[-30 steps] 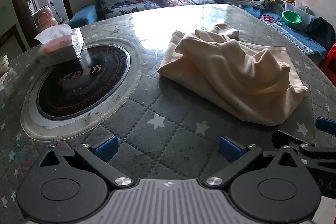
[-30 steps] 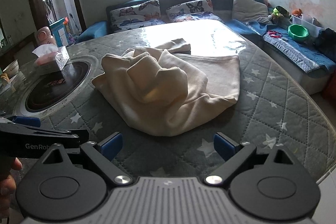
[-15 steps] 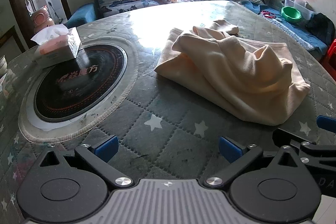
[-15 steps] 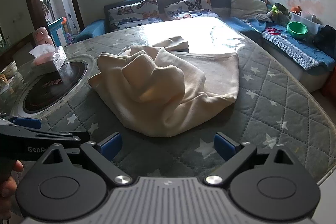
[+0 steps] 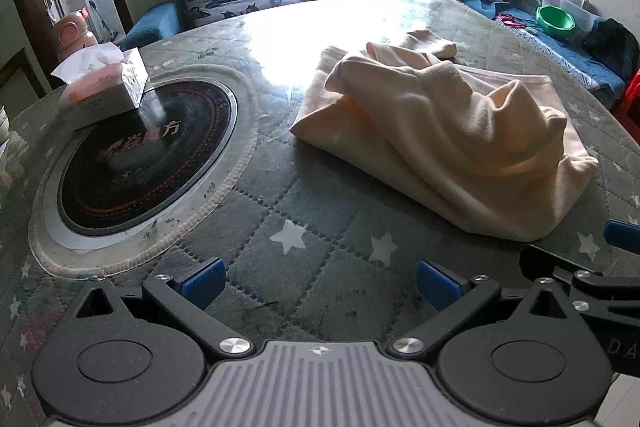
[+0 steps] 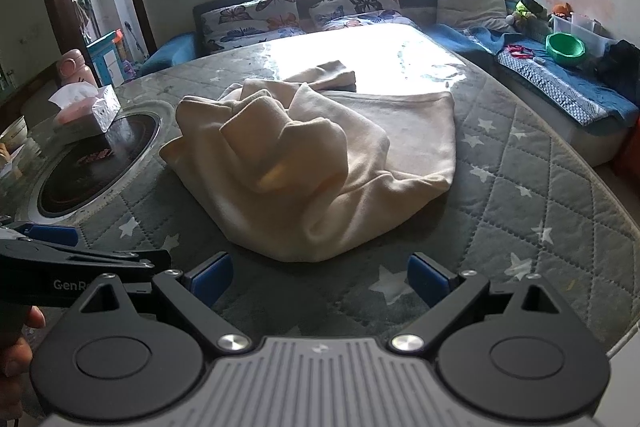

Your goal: Fold clothes

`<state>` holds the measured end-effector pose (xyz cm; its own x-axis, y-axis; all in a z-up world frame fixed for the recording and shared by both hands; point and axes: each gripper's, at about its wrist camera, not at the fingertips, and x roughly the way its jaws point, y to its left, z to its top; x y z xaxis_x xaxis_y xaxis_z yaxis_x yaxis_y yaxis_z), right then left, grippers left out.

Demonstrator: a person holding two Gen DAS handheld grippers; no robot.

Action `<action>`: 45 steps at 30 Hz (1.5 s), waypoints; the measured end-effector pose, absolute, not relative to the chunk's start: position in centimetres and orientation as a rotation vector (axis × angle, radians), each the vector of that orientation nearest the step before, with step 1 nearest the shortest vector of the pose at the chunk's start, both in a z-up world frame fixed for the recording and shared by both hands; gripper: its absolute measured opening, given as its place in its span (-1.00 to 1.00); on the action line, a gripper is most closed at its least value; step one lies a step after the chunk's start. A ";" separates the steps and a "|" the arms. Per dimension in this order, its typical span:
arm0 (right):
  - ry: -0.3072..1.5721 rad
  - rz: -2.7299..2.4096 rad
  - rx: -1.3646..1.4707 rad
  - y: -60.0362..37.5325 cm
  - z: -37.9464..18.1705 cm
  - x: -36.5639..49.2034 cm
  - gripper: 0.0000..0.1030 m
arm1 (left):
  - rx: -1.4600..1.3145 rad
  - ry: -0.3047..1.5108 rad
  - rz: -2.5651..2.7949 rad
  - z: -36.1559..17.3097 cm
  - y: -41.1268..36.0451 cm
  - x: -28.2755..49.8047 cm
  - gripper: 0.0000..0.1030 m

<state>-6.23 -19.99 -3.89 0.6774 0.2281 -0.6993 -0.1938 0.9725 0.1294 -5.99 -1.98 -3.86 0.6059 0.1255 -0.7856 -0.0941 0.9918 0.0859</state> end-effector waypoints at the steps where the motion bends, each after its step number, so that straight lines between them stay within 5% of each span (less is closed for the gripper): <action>1: 0.793 0.238 0.045 -20.0 -3.9 -6.2 0.86 | 0.038 0.913 0.127 -3.9 -2.0 -5.9 1.00; 45: 0.773 0.246 0.029 -20.2 -3.0 -2.3 0.86 | 0.105 0.889 0.086 -2.6 -2.2 -0.7 1.00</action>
